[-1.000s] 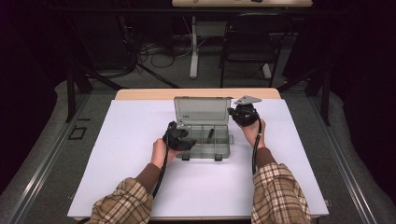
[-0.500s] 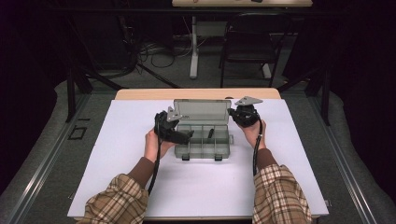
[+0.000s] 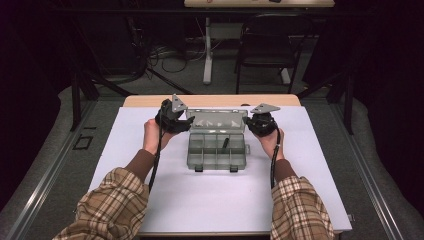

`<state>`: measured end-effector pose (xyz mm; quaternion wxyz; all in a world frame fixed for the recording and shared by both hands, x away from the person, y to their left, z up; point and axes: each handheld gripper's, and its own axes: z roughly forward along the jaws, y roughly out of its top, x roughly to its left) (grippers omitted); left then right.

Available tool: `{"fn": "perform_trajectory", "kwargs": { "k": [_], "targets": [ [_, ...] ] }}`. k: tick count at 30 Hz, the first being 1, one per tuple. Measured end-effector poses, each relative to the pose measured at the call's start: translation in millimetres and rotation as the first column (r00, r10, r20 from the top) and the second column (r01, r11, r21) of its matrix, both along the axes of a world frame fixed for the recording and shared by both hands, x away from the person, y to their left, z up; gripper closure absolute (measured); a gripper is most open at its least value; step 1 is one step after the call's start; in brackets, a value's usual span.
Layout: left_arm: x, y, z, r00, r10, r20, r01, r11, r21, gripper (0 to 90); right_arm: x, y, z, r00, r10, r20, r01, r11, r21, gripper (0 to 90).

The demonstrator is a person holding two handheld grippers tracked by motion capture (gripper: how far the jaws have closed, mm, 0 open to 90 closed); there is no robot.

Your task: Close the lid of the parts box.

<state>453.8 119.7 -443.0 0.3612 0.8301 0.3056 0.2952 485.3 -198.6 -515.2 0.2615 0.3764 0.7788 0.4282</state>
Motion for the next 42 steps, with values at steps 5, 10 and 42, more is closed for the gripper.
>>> {"fn": "perform_trajectory", "kwargs": {
  "k": [5, 10, 42],
  "targets": [
    [0.8, -0.1, 3.6, 0.9995, -0.028, 0.015, 0.028, 0.9995, 0.012, 68.0, 0.0, 0.2, -0.5, 1.0000, 0.001, -0.005, -0.001, 1.000, -0.002, 90.0],
    [2.5, 1.0, 3.6, 0.9987, -0.049, 0.011, 0.049, 0.9984, 0.029, 73.9, -0.6, -1.4, 0.0, 0.9999, -0.010, -0.007, 0.009, 1.000, -0.006, 90.0],
    [4.7, 5.9, 8.1, 0.9950, -0.096, -0.027, 0.097, 0.9943, 0.044, 76.3, -24.0, 10.0, 75.8, 0.9957, 0.069, -0.061, -0.074, 0.993, -0.090, 73.0]
  ]
}}
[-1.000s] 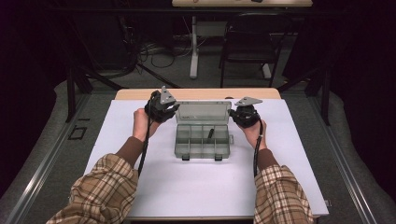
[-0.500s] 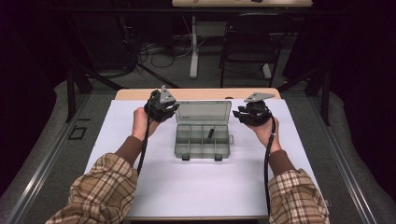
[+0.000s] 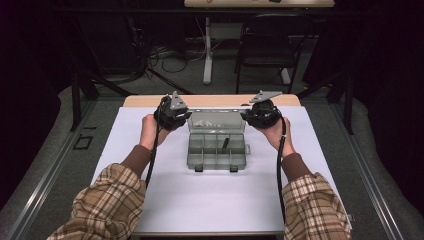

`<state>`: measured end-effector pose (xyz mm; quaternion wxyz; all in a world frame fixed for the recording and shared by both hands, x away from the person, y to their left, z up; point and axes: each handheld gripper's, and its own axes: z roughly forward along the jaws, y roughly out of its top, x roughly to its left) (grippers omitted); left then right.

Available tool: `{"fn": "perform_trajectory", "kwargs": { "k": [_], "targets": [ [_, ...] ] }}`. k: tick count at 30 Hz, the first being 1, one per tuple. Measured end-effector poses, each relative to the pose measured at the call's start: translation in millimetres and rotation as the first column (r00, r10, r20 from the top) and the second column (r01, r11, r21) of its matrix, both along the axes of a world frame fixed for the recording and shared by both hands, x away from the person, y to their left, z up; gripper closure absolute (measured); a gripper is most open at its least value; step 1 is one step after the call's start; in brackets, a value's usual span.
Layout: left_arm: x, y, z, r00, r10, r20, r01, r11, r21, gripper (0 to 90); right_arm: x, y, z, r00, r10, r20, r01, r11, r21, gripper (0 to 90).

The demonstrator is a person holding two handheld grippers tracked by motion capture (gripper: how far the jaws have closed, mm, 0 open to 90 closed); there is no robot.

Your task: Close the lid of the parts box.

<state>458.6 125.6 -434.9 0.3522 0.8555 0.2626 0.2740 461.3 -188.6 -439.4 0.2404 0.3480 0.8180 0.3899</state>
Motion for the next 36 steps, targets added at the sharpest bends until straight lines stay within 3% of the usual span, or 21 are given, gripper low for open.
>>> {"fn": "perform_trajectory", "kwargs": {
  "k": [3, 15, 18, 22, 24, 26, 27, 30, 33, 36],
  "targets": [
    [-1.0, 1.8, 0.5, 0.9999, -0.010, -0.014, 0.009, 0.9999, -0.012, 76.8, -2.6, -1.0, -0.5, 1.0000, 0.008, 0.004, -0.008, 1.000, 0.001, 74.2],
    [-15.8, 2.2, 0.2, 0.9993, -0.033, -0.018, 0.033, 0.9993, 0.018, 76.0, -15.6, -4.3, -5.1, 0.9995, 0.017, 0.026, -0.018, 1.000, 0.009, 74.7],
    [-17.3, 3.5, 0.2, 0.9988, -0.038, -0.029, 0.039, 0.9992, 0.005, 75.3, -18.0, -4.1, -5.9, 0.9993, 0.020, 0.032, -0.020, 1.000, 0.006, 74.7],
    [-19.9, 5.4, 7.9, 0.9951, -0.068, -0.072, 0.064, 0.9964, -0.057, 56.6, -18.4, -3.9, -5.3, 0.9990, 0.024, 0.036, -0.024, 1.000, -0.002, 75.0],
    [-23.1, 6.3, 16.1, 0.9944, -0.087, -0.060, 0.082, 0.9933, -0.081, 52.5, -18.4, -3.9, -5.2, 0.9989, 0.028, 0.037, -0.028, 1.000, -0.005, 74.9],
    [-24.6, 5.9, 26.5, 0.9942, -0.097, -0.047, 0.093, 0.9924, -0.081, 56.8, -18.3, -4.1, -5.6, 0.9989, 0.033, 0.035, -0.033, 0.999, -0.001, 74.6],
    [-24.5, 5.0, 30.7, 0.9947, -0.093, -0.044, 0.090, 0.9934, -0.072, 63.4, -18.5, -4.2, -5.8, 0.9989, 0.031, 0.034, -0.031, 1.000, 0.002, 74.6],
    [-20.0, 2.1, 38.9, 0.9985, -0.039, -0.037, 0.037, 0.9972, -0.065, 75.8, -19.1, -3.6, -5.9, 0.9987, 0.034, 0.038, -0.034, 0.999, -0.003, 74.1],
    [-10.2, 0.6, 40.6, 0.9989, 0.017, -0.044, -0.020, 0.9977, -0.065, 81.7, -19.9, -3.5, -6.1, 0.9986, 0.037, 0.037, -0.037, 0.999, -0.001, 73.5],
    [-2.8, 0.2, 36.7, 0.9977, 0.026, -0.062, -0.029, 0.9982, -0.053, 85.2, -20.4, -3.7, -6.8, 0.9984, 0.043, 0.036, -0.043, 0.999, 0.003, 72.5]
  ]
}}
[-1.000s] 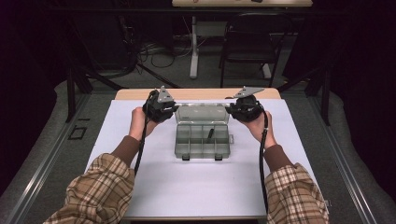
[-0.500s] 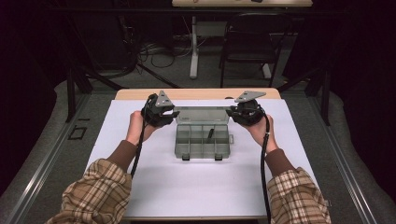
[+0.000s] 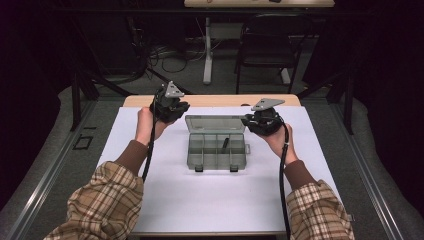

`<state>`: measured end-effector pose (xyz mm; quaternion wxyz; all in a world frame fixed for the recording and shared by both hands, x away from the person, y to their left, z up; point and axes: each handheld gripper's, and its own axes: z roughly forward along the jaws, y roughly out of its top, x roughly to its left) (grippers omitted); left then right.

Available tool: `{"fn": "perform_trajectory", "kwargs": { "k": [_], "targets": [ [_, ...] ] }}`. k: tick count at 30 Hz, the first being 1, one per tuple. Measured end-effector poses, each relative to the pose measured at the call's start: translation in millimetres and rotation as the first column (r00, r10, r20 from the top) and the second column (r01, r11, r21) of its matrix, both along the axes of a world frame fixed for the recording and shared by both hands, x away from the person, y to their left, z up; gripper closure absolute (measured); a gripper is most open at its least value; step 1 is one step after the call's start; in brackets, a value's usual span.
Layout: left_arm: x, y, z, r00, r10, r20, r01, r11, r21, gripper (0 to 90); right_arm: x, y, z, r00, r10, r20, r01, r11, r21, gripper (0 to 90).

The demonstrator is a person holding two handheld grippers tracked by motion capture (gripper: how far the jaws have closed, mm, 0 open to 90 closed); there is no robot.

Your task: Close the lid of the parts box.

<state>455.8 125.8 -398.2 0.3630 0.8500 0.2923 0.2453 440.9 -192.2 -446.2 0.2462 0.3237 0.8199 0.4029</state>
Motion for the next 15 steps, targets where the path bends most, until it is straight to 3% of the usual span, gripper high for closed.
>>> {"fn": "perform_trajectory", "kwargs": {
  "k": [10, 15],
  "targets": [
    [-1.9, 0.0, -9.5, 0.9978, -0.047, -0.046, 0.048, 0.9985, 0.024, 87.3, -3.5, -1.4, 0.6, 0.9999, 0.010, -0.003, -0.010, 1.000, 0.007, 68.6],
    [-5.1, 1.2, -13.7, 0.9972, -0.055, -0.051, 0.056, 0.9982, 0.022, 87.1, -6.0, -2.5, 1.7, 0.9998, 0.012, -0.015, -0.012, 1.000, 0.009, 63.7]
  ]
}}
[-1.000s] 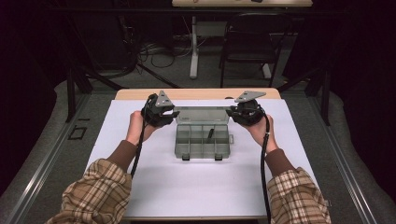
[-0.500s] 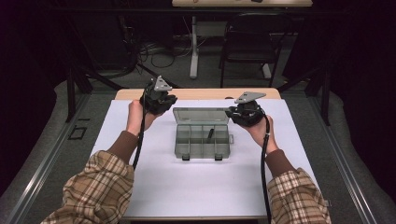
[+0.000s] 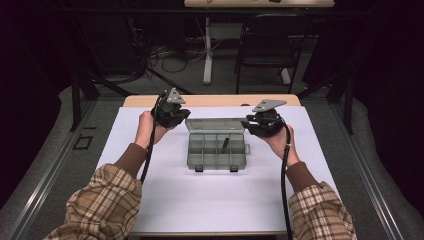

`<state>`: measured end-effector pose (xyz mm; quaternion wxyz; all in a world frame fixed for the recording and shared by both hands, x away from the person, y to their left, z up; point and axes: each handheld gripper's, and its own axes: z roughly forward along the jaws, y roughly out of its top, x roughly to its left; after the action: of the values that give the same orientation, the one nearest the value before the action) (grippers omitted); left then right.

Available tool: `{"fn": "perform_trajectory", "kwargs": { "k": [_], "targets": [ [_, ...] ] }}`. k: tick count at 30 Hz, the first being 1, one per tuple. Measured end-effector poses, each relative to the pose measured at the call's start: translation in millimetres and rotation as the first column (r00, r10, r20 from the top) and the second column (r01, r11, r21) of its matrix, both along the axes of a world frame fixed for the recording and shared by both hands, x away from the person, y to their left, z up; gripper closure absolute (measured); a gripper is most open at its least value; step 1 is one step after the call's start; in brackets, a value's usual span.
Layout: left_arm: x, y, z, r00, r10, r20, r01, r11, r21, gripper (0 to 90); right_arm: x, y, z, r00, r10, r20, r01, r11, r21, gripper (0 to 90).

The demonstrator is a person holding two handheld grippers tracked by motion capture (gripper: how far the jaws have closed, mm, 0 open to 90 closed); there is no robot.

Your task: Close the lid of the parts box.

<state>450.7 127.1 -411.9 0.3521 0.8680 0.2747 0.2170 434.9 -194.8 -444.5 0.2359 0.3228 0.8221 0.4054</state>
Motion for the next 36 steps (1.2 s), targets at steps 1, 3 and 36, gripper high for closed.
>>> {"fn": "perform_trajectory", "kwargs": {
  "k": [1, 3, 36],
  "targets": [
    [-0.8, 0.6, -0.7, 1.0000, 0.000, -0.001, 0.000, 1.0000, 0.001, 87.1, -0.3, -0.3, 0.0, 1.0000, 0.001, 0.000, -0.001, 1.000, 0.000, 61.8],
    [-2.3, 1.0, -1.9, 1.0000, -0.003, -0.002, 0.003, 1.0000, 0.001, 87.2, -1.3, -1.2, 0.0, 0.9999, 0.005, -0.009, -0.005, 1.000, 0.008, 53.8],
    [-54.2, 7.5, -62.7, 0.9963, -0.065, -0.055, 0.062, 0.9961, -0.062, 90.0, -50.2, 6.6, -33.4, 0.9898, 0.133, -0.050, -0.134, 0.991, -0.018, 90.0]
  ]
}}
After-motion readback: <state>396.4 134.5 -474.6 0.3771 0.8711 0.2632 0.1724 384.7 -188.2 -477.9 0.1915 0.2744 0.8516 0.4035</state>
